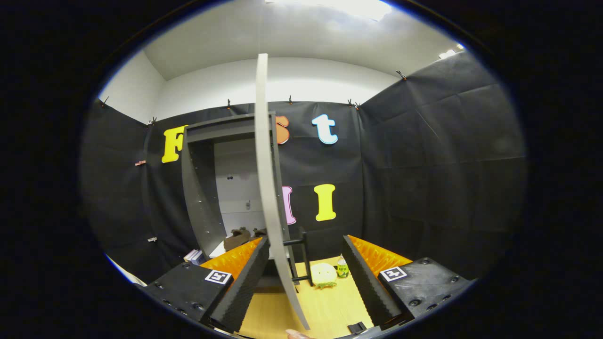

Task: Open the shoe cabinet door, grab the shoes and put them into the shoe cabinet, then close the shoe cabinet door.

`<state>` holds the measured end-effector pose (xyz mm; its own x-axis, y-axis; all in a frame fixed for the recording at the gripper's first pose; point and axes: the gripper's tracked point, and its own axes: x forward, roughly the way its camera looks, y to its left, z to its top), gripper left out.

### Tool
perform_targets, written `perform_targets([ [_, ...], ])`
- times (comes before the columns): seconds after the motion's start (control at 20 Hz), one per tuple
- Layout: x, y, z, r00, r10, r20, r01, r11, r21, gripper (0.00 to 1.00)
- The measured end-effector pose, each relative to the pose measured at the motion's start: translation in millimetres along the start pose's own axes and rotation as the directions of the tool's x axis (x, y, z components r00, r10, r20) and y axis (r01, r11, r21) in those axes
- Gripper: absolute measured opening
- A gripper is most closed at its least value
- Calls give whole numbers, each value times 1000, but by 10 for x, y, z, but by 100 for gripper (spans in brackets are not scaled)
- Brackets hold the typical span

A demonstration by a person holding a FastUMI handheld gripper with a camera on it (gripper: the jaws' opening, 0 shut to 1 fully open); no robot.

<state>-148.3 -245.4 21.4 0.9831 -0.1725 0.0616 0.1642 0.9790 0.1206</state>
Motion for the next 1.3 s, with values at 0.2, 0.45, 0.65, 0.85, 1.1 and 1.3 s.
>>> perform_targets([
  [0.2,189,-151,-209,998,24,-58,-25,999,-19,99],
  [0.45,382,-121,-487,985,61,-159,-61,998,1,98],
  [0.65,386,-20,-535,983,63,-171,-55,997,51,97],
  [0.85,369,265,-590,983,72,-169,-65,997,43,97],
  [1.1,408,698,-699,977,98,-190,-86,994,72,97],
  [1.3,491,1082,-755,976,123,-182,-112,991,67,97],
])
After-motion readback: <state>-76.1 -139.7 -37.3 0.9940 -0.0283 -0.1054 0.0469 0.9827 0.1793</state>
